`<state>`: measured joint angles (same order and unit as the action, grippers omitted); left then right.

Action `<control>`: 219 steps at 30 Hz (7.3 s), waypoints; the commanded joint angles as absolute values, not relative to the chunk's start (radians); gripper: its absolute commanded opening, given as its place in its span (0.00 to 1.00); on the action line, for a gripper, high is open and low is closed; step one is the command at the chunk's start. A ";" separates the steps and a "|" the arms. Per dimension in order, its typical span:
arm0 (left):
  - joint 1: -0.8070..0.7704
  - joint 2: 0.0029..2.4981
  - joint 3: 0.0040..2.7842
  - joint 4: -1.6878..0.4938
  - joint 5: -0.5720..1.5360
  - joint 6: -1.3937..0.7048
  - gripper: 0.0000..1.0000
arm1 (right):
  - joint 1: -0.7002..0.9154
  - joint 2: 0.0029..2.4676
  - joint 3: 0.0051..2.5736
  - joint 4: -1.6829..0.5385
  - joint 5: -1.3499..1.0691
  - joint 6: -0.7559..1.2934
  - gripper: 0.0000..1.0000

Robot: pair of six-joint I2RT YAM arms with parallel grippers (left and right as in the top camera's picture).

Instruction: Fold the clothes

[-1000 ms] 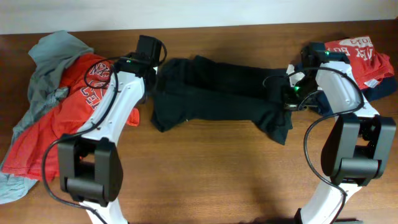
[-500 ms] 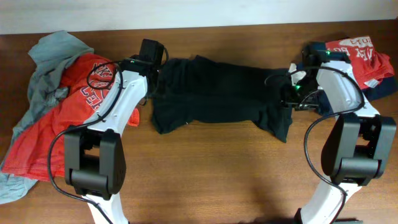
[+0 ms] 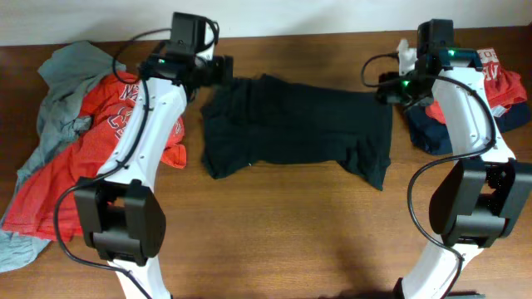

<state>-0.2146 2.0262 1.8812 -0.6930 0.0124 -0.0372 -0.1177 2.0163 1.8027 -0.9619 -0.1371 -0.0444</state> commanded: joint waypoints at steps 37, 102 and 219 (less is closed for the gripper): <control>-0.188 2.494 1.924 -0.342 0.249 -0.029 0.66 | -0.164 2.169 1.816 -0.818 -0.154 -0.017 0.57; -0.141 2.494 2.045 -0.611 0.107 -0.078 0.01 | -0.092 2.422 1.816 -0.398 -0.198 -0.016 0.59; -0.004 2.215 2.286 -1.120 -0.101 -0.014 0.70 | -0.102 2.330 1.760 -1.262 -0.468 -0.115 0.58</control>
<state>-0.0223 2.2532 2.2696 -1.1172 -0.1089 -0.0044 -0.1242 2.3318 1.7927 -1.2907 -0.4549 -0.1268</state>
